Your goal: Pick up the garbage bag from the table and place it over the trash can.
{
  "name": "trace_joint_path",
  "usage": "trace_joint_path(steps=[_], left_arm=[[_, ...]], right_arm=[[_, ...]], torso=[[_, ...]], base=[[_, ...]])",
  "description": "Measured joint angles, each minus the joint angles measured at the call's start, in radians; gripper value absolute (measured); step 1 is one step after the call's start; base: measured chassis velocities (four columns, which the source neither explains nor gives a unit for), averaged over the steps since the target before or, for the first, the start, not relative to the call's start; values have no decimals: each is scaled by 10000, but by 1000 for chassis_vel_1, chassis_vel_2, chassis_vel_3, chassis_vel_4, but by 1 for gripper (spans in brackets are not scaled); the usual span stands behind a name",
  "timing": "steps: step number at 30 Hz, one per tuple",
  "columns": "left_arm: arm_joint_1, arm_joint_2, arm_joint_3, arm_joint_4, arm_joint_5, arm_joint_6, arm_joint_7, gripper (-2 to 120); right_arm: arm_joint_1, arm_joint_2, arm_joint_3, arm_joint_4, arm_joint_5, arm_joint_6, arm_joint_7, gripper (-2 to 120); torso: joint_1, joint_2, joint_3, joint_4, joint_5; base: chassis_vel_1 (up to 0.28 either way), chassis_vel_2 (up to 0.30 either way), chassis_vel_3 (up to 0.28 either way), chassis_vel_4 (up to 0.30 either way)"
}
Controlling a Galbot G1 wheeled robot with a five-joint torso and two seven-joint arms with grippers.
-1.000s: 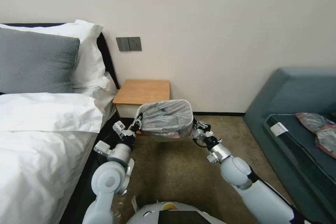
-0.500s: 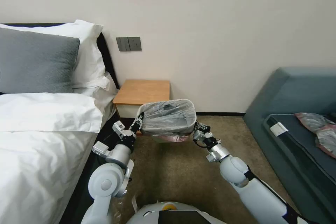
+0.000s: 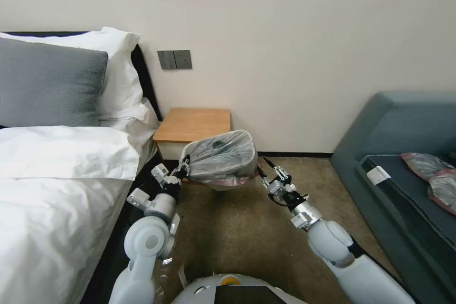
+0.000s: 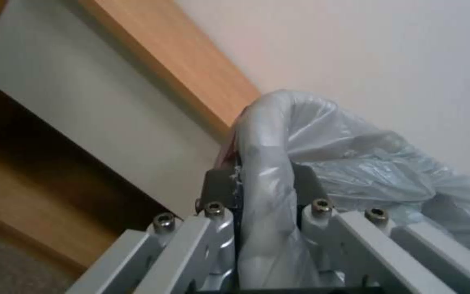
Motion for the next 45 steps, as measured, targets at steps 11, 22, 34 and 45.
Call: trace_joint_path(steps=[11,22,34,45], left_arm=[[389,241,163,422,2672,54,341,9],[359,927,592,936,6033,-1034,1605,9],[513,1063,726,1130,7031,-1652,2349,9],[597,998,762,1243,7409,-1928,2538,9]], right_arm=[[-281,-50,1516,1229,1408,327,-31,91],[1177,-2262,-101,2413,5641,-794,-643,65],[7121,-2422,-5619,185,8558,-3908,-1115,22],[9914,-1614,-8814,-1770,9093,-4836,-1196,0]], torso=[[0,-1,0,0,2],[0,-1,0,4,1],[1,-1,1,5,4],[1,-1,1,0,0]], base=[[0,0,0,0],[0,0,0,0],[0,0,0,0],[0,0,0,0]])
